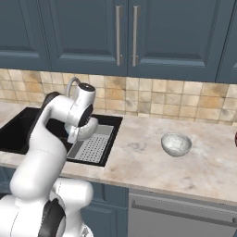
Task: Rinse each bowl for a few seconds and place them down in the sink or on the counter.
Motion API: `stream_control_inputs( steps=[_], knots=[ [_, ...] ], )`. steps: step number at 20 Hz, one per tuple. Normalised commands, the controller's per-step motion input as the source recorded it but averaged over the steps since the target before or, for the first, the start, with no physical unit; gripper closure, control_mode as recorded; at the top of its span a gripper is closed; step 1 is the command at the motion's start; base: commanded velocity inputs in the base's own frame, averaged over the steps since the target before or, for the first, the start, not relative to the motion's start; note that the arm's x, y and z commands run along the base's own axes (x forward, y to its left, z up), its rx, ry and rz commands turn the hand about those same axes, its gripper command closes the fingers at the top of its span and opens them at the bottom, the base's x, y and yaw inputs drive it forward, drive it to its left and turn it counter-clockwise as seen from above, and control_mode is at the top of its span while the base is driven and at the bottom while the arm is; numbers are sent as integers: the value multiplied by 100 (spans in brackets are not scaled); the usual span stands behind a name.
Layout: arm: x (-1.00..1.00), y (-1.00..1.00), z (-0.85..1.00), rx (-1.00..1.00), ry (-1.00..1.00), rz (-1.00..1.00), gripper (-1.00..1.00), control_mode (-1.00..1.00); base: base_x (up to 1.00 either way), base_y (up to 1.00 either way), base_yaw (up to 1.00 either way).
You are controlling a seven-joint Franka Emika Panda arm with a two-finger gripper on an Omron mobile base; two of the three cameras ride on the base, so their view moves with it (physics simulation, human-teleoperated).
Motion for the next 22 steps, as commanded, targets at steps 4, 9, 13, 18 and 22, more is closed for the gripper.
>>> stream_control_inputs(
  steps=[4,9,13,18,22],
  knots=[
    [-7,23,-3,4,1,4,100,-100,0,0,0],
    [0,18,-7,2,0,3,100,-100,0,0,0],
    [6,11,-12,0,2,2,100,-100,0,0,0],
    [11,7,-15,0,1,1,100,-100,0,0,0],
    [12,12,-10,0,0,1,100,-100,0,0,0]
  ],
)
